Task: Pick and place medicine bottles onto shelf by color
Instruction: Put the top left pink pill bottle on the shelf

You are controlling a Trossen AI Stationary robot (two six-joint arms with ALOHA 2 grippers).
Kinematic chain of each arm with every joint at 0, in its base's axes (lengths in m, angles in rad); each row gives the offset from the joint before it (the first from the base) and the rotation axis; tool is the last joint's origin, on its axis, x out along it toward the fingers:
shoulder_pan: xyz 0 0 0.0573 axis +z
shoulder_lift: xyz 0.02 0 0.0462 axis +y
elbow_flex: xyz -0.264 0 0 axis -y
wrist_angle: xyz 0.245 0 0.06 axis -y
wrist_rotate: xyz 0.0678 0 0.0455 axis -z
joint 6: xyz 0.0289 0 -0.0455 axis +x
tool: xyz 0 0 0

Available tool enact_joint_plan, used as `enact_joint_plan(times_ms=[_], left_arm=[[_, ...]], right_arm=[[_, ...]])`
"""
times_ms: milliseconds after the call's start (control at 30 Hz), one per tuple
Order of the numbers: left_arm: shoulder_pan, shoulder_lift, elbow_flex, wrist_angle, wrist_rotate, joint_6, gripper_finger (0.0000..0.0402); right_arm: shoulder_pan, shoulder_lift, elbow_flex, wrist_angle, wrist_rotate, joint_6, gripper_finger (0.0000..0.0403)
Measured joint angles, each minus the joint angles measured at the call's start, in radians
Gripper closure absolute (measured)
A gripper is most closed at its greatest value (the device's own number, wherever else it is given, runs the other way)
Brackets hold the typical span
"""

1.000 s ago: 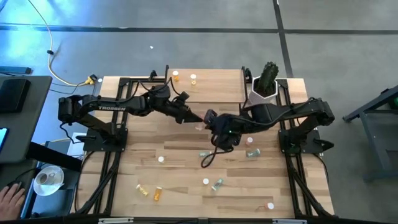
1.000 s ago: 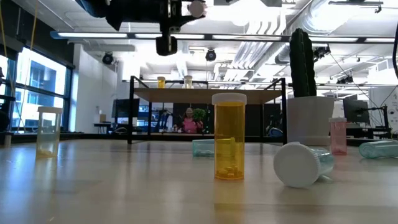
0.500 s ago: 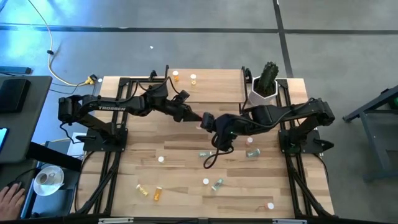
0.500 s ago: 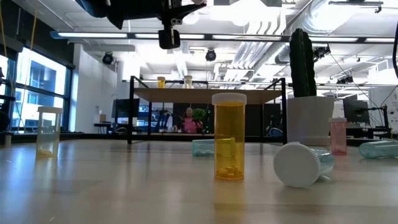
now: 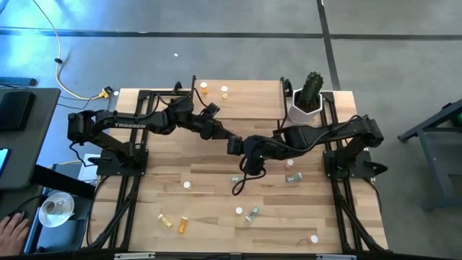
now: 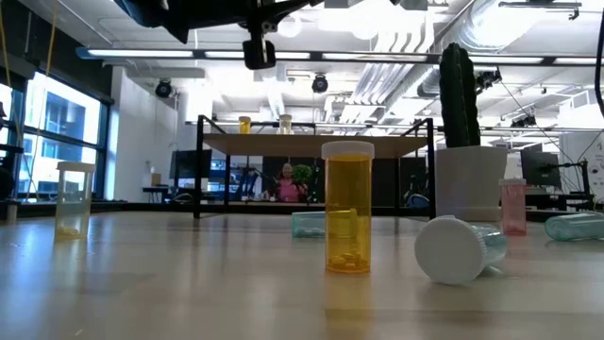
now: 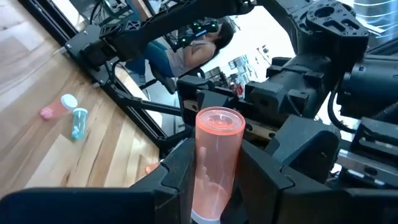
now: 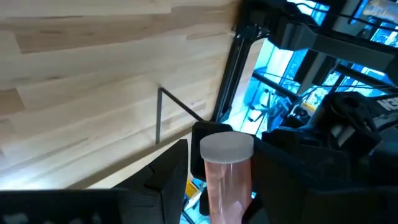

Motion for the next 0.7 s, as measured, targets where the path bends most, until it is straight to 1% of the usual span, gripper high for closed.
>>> enact_joint_plan(times_ms=[300, 567, 700], left_arm=[[0.0, 0.0, 0.0, 0.001, 0.005, 0.01, 0.0309], [0.0, 0.0, 0.0, -0.003, 0.001, 0.002, 0.0309], [0.0, 0.0, 0.0, -0.003, 0.001, 0.007, 0.0309]], right_arm=[[-0.001, 0.005, 0.0, 0.027, 0.012, 0.002, 0.0247], [-0.007, 0.005, 0.0, 0.024, 0.013, 0.0, 0.03], [-0.006, 0.005, 0.0, 0.024, 0.012, 0.0, 0.0309]])
